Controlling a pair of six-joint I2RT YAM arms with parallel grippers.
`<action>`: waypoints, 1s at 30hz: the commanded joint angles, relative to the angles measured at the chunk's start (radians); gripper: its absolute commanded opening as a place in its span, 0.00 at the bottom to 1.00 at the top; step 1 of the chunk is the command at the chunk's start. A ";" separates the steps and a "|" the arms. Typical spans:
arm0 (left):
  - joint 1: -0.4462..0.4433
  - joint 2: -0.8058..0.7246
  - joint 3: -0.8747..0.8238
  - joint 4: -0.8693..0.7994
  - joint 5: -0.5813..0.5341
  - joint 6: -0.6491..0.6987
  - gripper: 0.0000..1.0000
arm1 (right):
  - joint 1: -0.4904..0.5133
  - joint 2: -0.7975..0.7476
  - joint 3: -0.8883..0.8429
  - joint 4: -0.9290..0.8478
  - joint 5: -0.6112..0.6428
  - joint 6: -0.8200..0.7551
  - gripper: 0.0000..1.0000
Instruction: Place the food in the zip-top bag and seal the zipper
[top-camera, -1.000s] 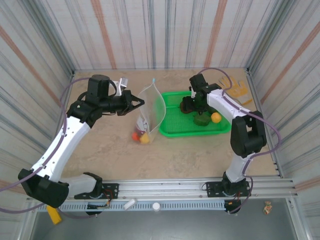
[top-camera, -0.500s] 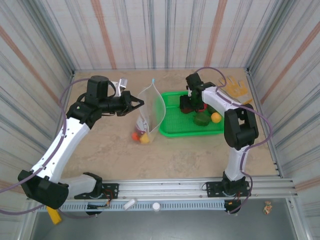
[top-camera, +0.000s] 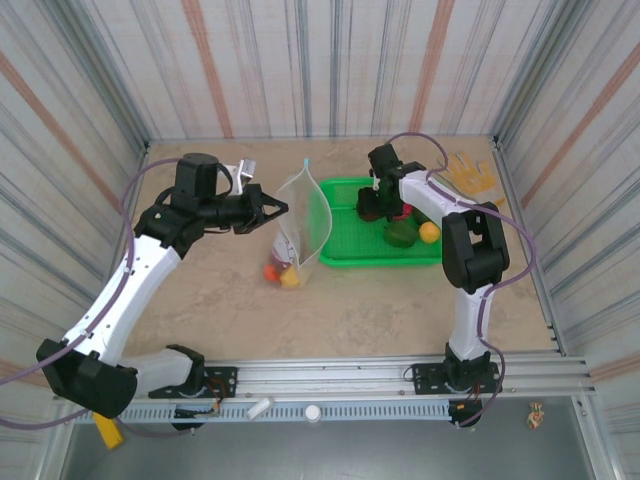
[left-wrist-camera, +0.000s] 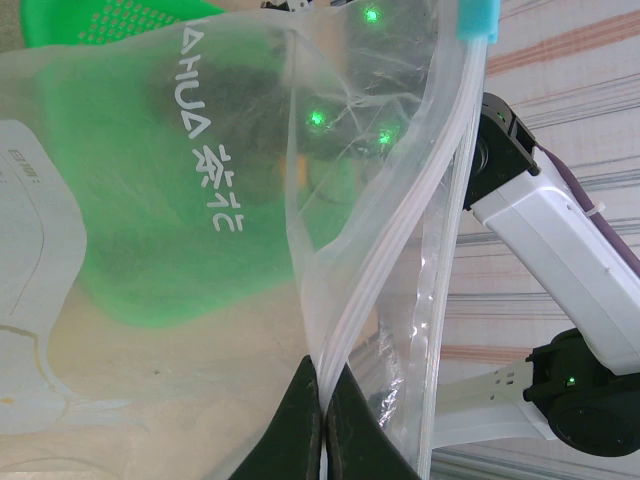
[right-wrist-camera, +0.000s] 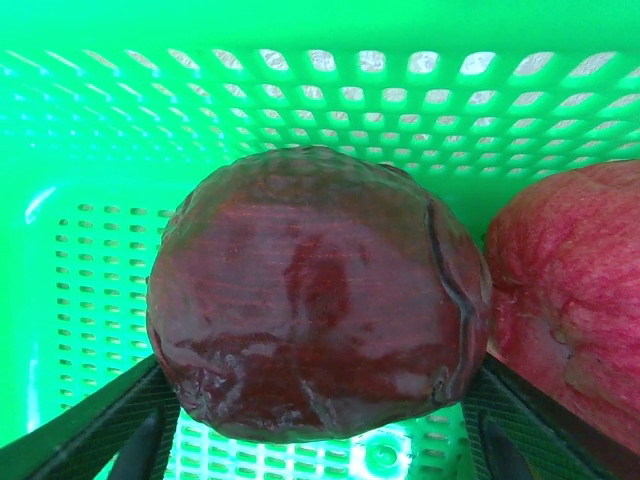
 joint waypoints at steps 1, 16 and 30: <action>0.008 -0.012 -0.009 0.010 0.009 0.023 0.00 | 0.002 -0.004 0.009 0.009 0.004 -0.008 0.67; 0.004 -0.032 -0.017 0.004 0.000 0.010 0.00 | 0.039 -0.245 -0.140 0.014 -0.009 -0.014 0.64; -0.013 -0.035 -0.016 0.000 -0.014 0.007 0.00 | 0.124 -0.117 -0.128 -0.090 -0.045 -0.025 0.65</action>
